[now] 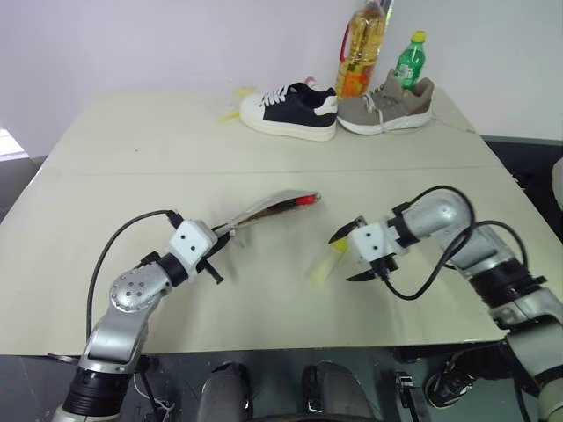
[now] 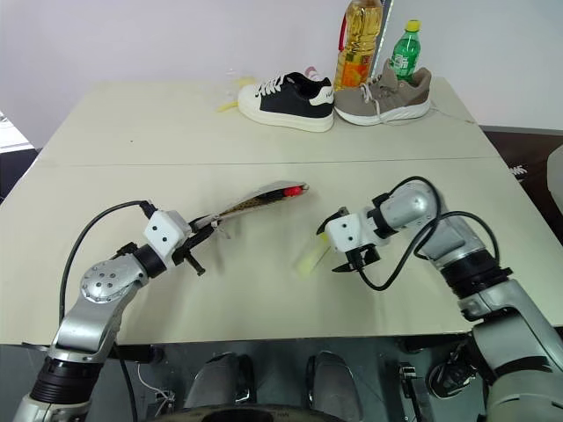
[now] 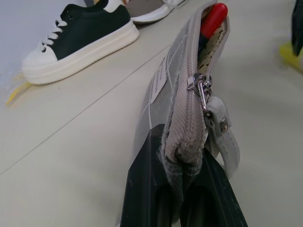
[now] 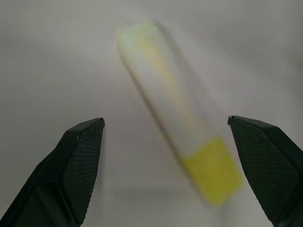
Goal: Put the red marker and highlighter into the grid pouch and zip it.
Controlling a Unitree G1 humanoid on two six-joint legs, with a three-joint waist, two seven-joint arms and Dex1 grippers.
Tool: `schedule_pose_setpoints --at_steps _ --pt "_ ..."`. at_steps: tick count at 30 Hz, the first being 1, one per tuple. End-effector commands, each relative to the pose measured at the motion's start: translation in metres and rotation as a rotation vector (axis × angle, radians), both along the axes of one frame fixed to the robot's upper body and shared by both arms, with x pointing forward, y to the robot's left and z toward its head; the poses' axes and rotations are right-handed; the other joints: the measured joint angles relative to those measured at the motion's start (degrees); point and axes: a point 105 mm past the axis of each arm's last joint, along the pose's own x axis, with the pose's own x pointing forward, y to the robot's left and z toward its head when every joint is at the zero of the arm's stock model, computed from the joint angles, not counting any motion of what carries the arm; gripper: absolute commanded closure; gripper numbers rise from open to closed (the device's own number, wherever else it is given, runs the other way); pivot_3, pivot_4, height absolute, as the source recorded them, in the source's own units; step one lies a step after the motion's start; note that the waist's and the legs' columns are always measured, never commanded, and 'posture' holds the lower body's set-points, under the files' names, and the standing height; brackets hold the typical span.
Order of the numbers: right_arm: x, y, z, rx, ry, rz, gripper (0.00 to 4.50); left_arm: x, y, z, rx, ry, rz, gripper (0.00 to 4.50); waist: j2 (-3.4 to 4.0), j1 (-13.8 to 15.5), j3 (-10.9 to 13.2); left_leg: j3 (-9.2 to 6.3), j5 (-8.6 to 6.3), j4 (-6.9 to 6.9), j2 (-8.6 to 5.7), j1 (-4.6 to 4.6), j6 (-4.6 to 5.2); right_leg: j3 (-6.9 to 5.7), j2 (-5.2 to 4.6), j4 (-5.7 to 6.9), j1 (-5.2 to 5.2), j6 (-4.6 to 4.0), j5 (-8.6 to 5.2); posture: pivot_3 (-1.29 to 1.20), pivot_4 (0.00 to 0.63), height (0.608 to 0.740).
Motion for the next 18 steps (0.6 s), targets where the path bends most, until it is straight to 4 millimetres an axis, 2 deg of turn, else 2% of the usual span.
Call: schedule_pose_setpoints --at_steps 1,3,4,6,10,11,15,17,18 --pt "0.008 0.004 0.002 -0.017 -0.024 0.036 0.15 -0.001 -0.002 0.009 -0.006 -0.045 -0.008 4.5 -0.03 -0.02 -0.02 0.0 0.0 0.01 0.0 0.01 0.0 0.0 0.0 0.0 0.02 0.0 0.0 0.0 0.15 0.705" --pt "0.009 0.004 0.0 -0.022 0.007 0.033 0.15 -0.003 -0.002 0.009 -0.006 -0.046 -0.004 4.5 -0.03 -0.03 -0.02 0.0 0.0 0.04 0.01 0.02 -0.01 0.0 0.01 0.01 0.04 0.0 0.0 0.0 0.15 0.705" --pt "0.009 0.003 -0.001 -0.028 0.024 0.033 0.68 -0.003 -0.001 0.009 -0.006 -0.047 0.001 4.5 -0.03 -0.01 -0.02 -0.01 0.0 0.04 0.01 0.03 -0.01 0.0 0.01 0.01 0.06 0.0 0.0 0.0 0.15 0.705" --pt "0.008 0.0 -0.002 -0.028 0.059 0.015 1.4 -0.004 0.0 0.009 -0.007 -0.049 0.01 4.5 -0.02 -0.03 -0.02 -0.01 0.0 0.04 0.01 0.04 0.0 0.0 0.0 0.01 0.07 0.0 0.0 0.0 0.15 0.705" --pt "0.01 0.0 0.001 0.0 0.06 -0.014 3.46 -0.005 0.002 0.008 -0.007 -0.048 0.015 4.5 -0.01 0.03 -0.02 -0.03 0.0 0.04 0.01 0.06 0.0 0.0 0.0 0.03 0.07 0.0 0.0 0.0 0.15 0.705" --pt "0.012 0.0 0.003 0.018 0.035 -0.024 3.69 -0.005 0.001 0.008 -0.006 -0.047 0.015 4.5 -0.01 0.03 -0.02 -0.02 0.0 0.04 0.01 0.06 0.0 0.0 -0.01 0.03 0.08 0.0 0.0 0.0 0.15 0.705" --pt "0.012 0.001 0.017 0.077 -0.024 -0.062 3.68 -0.004 0.002 0.009 -0.006 -0.048 0.017 4.5 -0.01 0.02 -0.02 -0.02 0.0 0.05 0.01 0.05 0.0 0.0 -0.02 0.03 0.08 0.0 0.0 0.0 0.15 0.705" --pt "0.01 0.003 0.03 0.118 -0.039 -0.08 3.68 -0.003 0.003 0.01 -0.007 -0.05 0.02 4.5 0.02 0.02 0.0 -0.03 0.0 0.04 0.01 0.05 0.0 0.0 -0.02 0.04 0.06 0.0 0.0 0.0 0.15 0.705" --pt "0.01 0.006 0.043 0.17 -0.063 -0.097 3.68 -0.003 0.004 0.01 -0.007 -0.05 0.02 4.5 0.03 0.03 0.01 -0.02 0.0 0.04 0.01 0.04 0.0 0.0 -0.03 0.04 0.06 0.0 0.0 0.0 0.15 0.705"
